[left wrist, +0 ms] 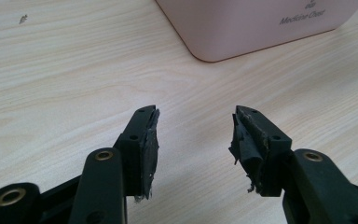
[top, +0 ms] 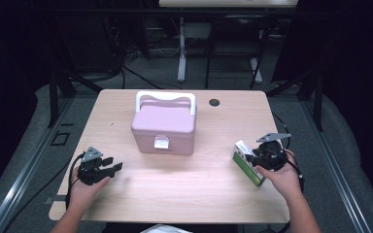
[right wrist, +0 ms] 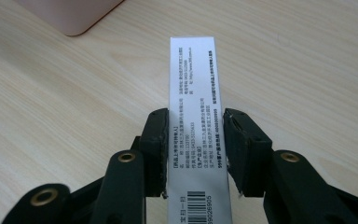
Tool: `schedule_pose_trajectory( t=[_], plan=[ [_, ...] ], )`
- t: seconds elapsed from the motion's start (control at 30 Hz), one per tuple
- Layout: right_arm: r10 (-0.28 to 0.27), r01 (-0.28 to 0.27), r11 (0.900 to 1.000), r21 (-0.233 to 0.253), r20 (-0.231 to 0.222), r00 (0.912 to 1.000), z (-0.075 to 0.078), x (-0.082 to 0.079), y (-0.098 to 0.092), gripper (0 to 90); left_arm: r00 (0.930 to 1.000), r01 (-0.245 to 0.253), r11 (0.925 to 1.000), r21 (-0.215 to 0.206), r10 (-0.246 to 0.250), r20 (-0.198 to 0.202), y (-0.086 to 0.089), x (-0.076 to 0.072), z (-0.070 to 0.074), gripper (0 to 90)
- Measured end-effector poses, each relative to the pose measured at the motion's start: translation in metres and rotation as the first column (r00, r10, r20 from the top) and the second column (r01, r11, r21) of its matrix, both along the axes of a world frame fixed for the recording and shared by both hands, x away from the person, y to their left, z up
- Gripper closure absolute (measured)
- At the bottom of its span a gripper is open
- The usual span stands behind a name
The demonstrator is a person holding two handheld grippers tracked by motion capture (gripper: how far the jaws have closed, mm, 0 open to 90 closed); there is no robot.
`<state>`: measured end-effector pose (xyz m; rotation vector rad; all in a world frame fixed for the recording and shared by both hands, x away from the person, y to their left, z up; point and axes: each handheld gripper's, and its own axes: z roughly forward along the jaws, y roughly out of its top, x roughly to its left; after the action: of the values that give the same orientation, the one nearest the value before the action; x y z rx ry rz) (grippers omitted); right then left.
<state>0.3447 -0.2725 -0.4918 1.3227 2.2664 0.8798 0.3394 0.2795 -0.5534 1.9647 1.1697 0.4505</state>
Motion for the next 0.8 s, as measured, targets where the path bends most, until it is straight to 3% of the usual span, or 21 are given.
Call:
schedule_pose_trajectory(
  t=[0.2,0.4,0.47,0.57,0.73,0.8],
  plan=[
    [-0.008,0.005,0.999,0.047,0.056,0.9984,0.017,-0.005,0.002,58.4,1.0,0.001,1.0,0.004,-0.001,-0.006,0.0,0.001,0.001,50.0],
    [0.028,-0.034,0.998,0.057,0.109,0.9937,0.029,-0.012,0.023,58.4,0.9998,0.01,0.9996,-0.026,-0.011,-0.017,-0.001,0.006,0.001,50.2],
    [0.038,-0.046,0.997,0.06,0.116,0.9925,0.03,-0.013,0.031,58.4,0.9994,0.011,0.9973,-0.073,-0.013,-0.031,-0.001,0.01,0.0,50.3],
    [0.037,-0.048,0.995,0.09,0.123,0.9918,0.027,-0.012,0.042,59.3,0.9991,0.008,0.9973,-0.073,-0.011,-0.042,-0.002,0.016,-0.001,51.0],
    [0.021,-0.035,0.991,0.129,0.111,0.9936,0.016,-0.005,0.063,59.3,0.9998,0.019,0.9974,-0.07,-0.019,-0.001,-0.009,0.026,0.004,53.3],
    [0.034,-0.048,0.991,0.128,0.109,0.9935,0.01,-0.001,0.072,58.9,0.9996,0.027,0.9966,-0.078,-0.028,-0.009,-0.011,0.03,0.008,54.3]
  ],
)
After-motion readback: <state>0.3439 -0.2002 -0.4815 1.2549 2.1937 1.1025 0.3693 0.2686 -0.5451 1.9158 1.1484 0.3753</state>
